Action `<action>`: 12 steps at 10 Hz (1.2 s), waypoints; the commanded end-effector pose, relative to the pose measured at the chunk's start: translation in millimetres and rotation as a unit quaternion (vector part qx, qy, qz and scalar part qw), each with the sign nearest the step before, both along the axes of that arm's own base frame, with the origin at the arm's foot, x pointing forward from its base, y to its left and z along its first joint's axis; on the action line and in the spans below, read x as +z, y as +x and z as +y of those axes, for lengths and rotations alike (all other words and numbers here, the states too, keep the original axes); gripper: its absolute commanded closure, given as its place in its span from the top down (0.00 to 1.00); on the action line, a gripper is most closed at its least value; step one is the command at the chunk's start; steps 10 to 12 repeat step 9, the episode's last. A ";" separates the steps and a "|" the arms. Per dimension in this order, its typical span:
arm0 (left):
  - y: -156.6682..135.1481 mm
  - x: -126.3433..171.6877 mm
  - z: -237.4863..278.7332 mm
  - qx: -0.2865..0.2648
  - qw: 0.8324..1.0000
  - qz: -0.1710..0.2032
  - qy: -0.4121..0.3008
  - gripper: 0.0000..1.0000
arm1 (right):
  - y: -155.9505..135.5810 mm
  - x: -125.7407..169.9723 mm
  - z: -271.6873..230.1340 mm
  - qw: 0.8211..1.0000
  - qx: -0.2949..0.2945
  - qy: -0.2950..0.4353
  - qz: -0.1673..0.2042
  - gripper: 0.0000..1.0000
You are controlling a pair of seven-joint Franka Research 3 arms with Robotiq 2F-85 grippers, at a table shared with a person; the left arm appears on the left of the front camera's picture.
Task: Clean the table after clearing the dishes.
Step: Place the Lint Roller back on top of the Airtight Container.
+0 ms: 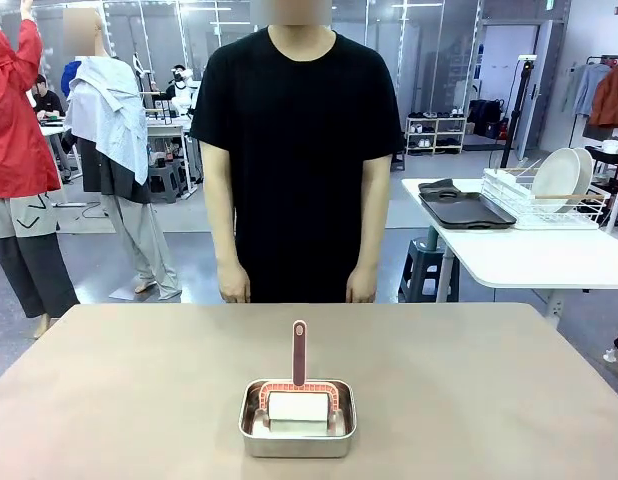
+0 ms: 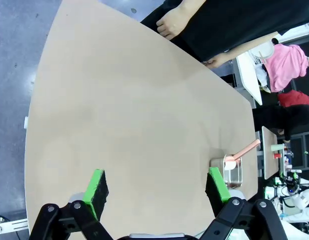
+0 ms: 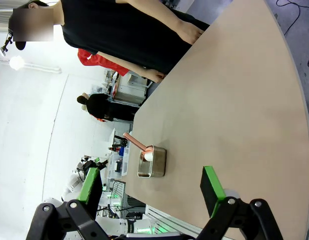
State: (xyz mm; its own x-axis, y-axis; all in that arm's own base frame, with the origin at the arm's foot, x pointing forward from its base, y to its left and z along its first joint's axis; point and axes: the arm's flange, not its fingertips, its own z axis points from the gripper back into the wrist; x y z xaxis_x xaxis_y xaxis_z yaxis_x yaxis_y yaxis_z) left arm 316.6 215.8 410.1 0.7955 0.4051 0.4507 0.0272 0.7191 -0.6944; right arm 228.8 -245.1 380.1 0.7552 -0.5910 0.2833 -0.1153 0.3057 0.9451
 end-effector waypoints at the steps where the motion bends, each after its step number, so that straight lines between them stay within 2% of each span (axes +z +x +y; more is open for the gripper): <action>1: -5.4 0.9 2.0 -0.005 1.000 0.001 -0.003 1.00 | -2.0 0.3 6.0 1.000 -0.001 0.002 -0.009 1.00; 12: -5.4 0.9 2.0 -0.005 1.000 0.001 -0.003 1.00 | -2.0 0.3 6.0 1.000 -0.001 0.002 -0.009 1.00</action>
